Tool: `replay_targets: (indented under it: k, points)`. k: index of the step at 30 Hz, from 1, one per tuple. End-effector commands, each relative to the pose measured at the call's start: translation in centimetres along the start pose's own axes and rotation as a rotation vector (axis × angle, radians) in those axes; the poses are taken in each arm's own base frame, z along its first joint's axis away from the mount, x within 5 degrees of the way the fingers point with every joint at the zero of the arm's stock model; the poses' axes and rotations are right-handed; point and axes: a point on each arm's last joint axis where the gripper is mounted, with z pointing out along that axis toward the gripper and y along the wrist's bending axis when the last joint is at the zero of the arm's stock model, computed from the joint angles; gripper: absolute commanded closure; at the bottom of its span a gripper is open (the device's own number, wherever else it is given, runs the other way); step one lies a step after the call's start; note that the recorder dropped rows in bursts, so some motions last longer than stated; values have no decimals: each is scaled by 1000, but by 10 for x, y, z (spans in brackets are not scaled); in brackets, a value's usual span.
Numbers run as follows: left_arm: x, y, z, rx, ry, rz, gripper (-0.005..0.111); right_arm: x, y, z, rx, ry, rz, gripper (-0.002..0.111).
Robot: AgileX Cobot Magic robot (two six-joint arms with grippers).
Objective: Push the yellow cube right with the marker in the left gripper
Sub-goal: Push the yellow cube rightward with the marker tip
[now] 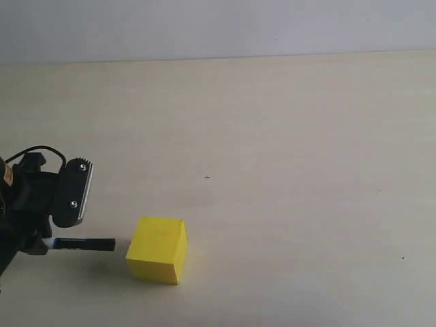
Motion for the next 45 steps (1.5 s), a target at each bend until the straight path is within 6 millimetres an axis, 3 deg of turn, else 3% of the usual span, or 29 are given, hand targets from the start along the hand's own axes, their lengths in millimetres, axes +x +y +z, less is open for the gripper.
replay_targets:
  k: [1,6,11,14,22,33,45]
  points:
    - [6,-2,-1,49,35,-58,107,1,0,0,-2,-5,-5,108]
    - [-21,-12,-1,70,-2,19,107,1,0,0,-2,-5,-5,108]
    - [-64,-8,-1,71,-41,33,107,1,0,0,-2,-5,-5,108]
    - [-65,0,2,81,-27,-20,107,1,0,0,-2,-5,-5,108]
    - [-57,-4,2,150,31,-26,107,1,0,0,-2,-5,-5,108]
    - [-100,8,-3,53,-125,-21,107,1,0,0,-2,-5,-5,108]
    - [-88,7,-3,94,-33,-7,107,1,0,0,-2,-5,-5,108]
